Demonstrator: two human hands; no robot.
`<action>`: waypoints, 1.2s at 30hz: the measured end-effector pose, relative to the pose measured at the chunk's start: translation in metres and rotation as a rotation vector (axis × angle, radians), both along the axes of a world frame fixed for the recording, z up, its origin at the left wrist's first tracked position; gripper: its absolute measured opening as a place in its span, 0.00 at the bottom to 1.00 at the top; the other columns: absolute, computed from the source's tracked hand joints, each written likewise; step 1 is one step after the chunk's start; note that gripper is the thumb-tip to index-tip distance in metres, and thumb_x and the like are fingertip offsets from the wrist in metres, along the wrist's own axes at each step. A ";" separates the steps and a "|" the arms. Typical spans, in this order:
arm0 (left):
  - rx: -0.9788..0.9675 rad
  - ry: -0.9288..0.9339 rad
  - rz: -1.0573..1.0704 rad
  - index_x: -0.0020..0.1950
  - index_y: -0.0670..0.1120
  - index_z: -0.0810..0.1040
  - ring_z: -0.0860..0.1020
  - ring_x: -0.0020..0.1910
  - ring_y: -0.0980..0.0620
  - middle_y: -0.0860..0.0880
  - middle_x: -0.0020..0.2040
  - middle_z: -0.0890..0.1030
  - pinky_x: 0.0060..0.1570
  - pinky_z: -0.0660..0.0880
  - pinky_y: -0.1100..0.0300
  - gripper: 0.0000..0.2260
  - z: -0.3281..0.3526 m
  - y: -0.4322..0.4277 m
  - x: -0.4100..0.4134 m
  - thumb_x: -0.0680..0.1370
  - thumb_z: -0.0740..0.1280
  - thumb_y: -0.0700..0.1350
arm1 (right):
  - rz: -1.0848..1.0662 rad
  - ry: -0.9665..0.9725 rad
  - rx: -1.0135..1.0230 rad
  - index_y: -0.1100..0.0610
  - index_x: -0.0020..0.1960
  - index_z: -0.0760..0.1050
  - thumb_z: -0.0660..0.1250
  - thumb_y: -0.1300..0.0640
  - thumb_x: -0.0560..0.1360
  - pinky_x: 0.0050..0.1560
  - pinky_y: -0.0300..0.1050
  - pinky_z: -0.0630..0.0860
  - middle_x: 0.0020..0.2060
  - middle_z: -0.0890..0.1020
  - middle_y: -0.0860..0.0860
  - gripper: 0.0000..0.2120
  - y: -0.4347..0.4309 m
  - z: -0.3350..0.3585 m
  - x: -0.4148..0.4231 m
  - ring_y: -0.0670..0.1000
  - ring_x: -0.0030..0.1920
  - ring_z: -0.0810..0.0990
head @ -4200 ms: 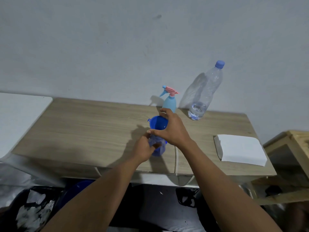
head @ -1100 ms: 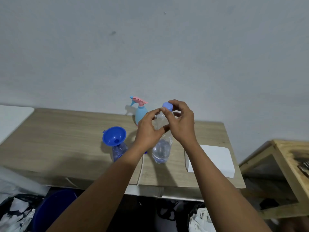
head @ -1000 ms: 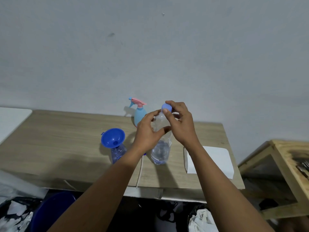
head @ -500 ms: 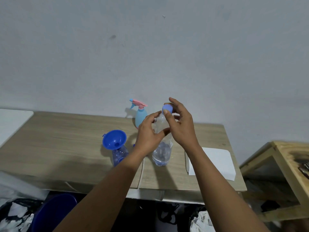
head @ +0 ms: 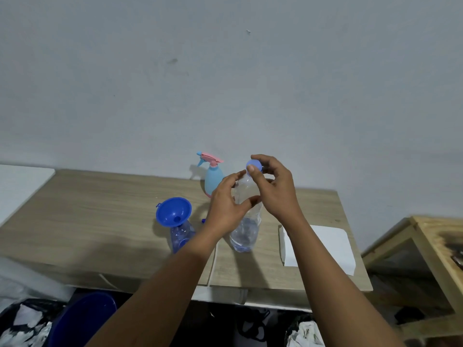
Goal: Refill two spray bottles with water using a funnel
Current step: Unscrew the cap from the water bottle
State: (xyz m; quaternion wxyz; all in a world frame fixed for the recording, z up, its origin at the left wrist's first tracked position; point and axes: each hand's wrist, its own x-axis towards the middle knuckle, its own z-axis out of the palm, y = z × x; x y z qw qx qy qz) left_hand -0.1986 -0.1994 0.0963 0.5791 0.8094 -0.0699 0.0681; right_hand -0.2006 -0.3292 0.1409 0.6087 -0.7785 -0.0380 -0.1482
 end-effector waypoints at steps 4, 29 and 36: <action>0.013 0.001 0.010 0.68 0.56 0.72 0.75 0.62 0.58 0.58 0.62 0.76 0.60 0.78 0.50 0.30 -0.001 0.000 0.001 0.68 0.77 0.55 | -0.073 -0.082 -0.012 0.52 0.58 0.82 0.73 0.51 0.75 0.51 0.28 0.71 0.52 0.83 0.43 0.13 -0.001 -0.001 0.004 0.40 0.52 0.81; 0.002 0.002 0.013 0.71 0.54 0.71 0.74 0.62 0.59 0.58 0.64 0.75 0.60 0.78 0.50 0.33 -0.004 0.003 0.000 0.68 0.79 0.52 | -0.101 0.649 -0.446 0.54 0.63 0.78 0.73 0.50 0.75 0.56 0.46 0.76 0.62 0.73 0.50 0.18 -0.018 -0.231 -0.077 0.53 0.55 0.80; -0.002 0.008 0.007 0.69 0.55 0.72 0.74 0.62 0.59 0.61 0.63 0.75 0.60 0.78 0.48 0.33 -0.006 0.004 0.001 0.66 0.79 0.56 | -0.178 0.290 -0.163 0.47 0.69 0.69 0.78 0.46 0.70 0.52 0.38 0.74 0.60 0.74 0.47 0.32 -0.013 -0.177 -0.084 0.45 0.55 0.76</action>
